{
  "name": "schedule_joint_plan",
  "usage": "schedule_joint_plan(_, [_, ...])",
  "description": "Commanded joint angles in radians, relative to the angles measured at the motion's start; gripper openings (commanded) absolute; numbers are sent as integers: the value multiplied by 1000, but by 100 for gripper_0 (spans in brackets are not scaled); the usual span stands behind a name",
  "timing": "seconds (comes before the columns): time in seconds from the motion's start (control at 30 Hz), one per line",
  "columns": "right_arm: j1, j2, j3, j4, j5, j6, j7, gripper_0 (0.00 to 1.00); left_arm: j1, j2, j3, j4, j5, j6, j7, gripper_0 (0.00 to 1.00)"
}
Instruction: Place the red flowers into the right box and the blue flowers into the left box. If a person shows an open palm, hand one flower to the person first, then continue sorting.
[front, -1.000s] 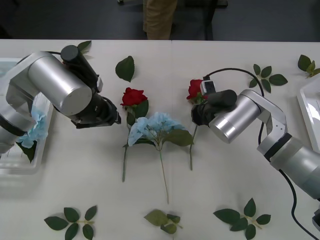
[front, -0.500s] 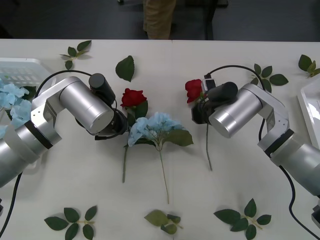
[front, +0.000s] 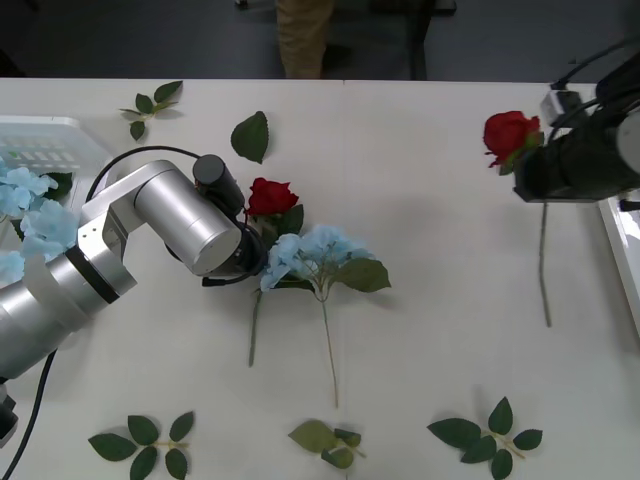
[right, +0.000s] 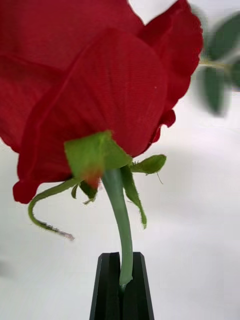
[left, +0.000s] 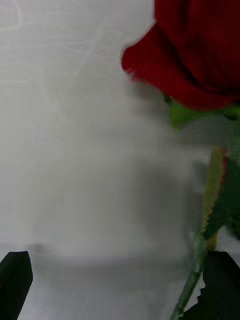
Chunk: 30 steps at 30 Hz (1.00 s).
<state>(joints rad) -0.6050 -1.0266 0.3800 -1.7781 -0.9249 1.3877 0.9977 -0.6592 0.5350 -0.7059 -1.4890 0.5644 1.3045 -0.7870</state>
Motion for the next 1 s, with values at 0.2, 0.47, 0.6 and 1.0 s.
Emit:
schedule_joint_plan(0.2, [-16, -311, -19, 335, -235, -41, 392, 0, -45, -49, -21, -5, -24, -8, -14, 100])
schedule_joint_plan(0.47, [79, -319, -21, 635, -266, -219, 642, 0, -25, -49, -47, -5, -75, -8, -5, 100])
schedule_joint_plan(0.6, [168, -294, -23, 720, -307, -360, 700, 0, -11, -49, -61, -5, -107, -10, -5, 100])
schedule_joint_plan(1.0, [260, -181, -23, 858, -325, -599, 726, 1, 13, -36, -87, -4, -159, -37, -5, 0])
